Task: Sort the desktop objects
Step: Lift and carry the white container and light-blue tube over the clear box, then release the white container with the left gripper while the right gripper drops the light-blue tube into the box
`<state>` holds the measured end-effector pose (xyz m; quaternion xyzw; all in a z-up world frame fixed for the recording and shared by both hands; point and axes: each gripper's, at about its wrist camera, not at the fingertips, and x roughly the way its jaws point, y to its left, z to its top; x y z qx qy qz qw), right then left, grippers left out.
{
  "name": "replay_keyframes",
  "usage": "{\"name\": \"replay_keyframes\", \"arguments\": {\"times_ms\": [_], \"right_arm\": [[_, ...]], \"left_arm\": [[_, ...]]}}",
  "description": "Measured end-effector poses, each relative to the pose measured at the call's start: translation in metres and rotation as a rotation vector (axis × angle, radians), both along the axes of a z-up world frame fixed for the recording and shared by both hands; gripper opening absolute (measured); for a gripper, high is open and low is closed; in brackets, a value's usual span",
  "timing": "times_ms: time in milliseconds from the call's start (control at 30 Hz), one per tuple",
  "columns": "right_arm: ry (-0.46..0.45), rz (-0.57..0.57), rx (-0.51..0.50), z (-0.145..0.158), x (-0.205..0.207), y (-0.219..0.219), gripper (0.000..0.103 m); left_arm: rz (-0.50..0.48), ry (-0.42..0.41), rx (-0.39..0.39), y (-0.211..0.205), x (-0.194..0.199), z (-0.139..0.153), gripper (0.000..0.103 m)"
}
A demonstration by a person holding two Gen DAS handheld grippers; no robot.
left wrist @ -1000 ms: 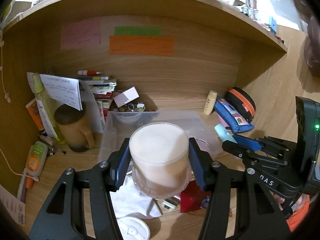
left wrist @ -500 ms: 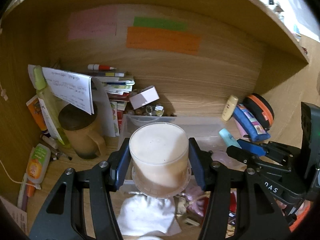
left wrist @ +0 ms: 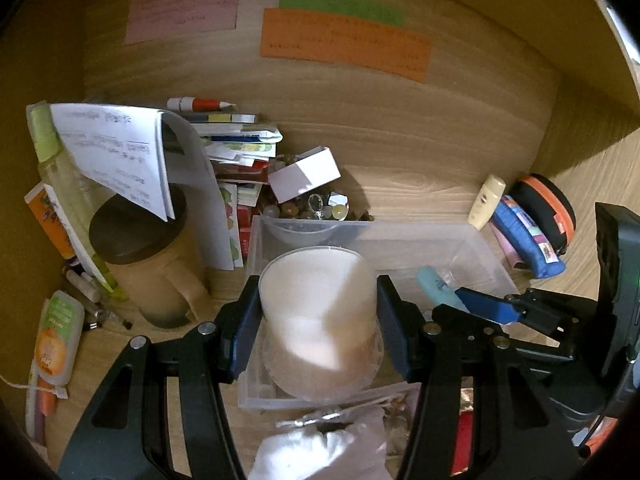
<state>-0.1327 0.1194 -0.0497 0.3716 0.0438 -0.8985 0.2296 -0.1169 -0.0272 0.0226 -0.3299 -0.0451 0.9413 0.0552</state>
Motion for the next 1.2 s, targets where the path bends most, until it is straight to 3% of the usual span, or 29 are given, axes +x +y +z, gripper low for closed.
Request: {"name": "replay_keyframes", "arguments": {"times_ms": [633,867,1000,1200], "right_arm": [[-0.026,-0.018,0.062,-0.015,-0.009,-0.003,0.023],[-0.018,-0.02,0.069,-0.014,-0.01,-0.002,0.023],[-0.01,-0.024,0.069,-0.014,-0.01,-0.002,0.041],[0.021,-0.026,0.065,-0.008,-0.005,0.0,0.05]], "left_arm": [[-0.029,-0.126,-0.001,0.007,-0.024,-0.036,0.055],[-0.055,-0.147,-0.071,0.021,-0.026,-0.044,0.055],[-0.051,-0.127,-0.095,0.023,-0.022,-0.042,0.058],[-0.037,-0.127,-0.066,0.015,-0.021,-0.039,0.064]]}}
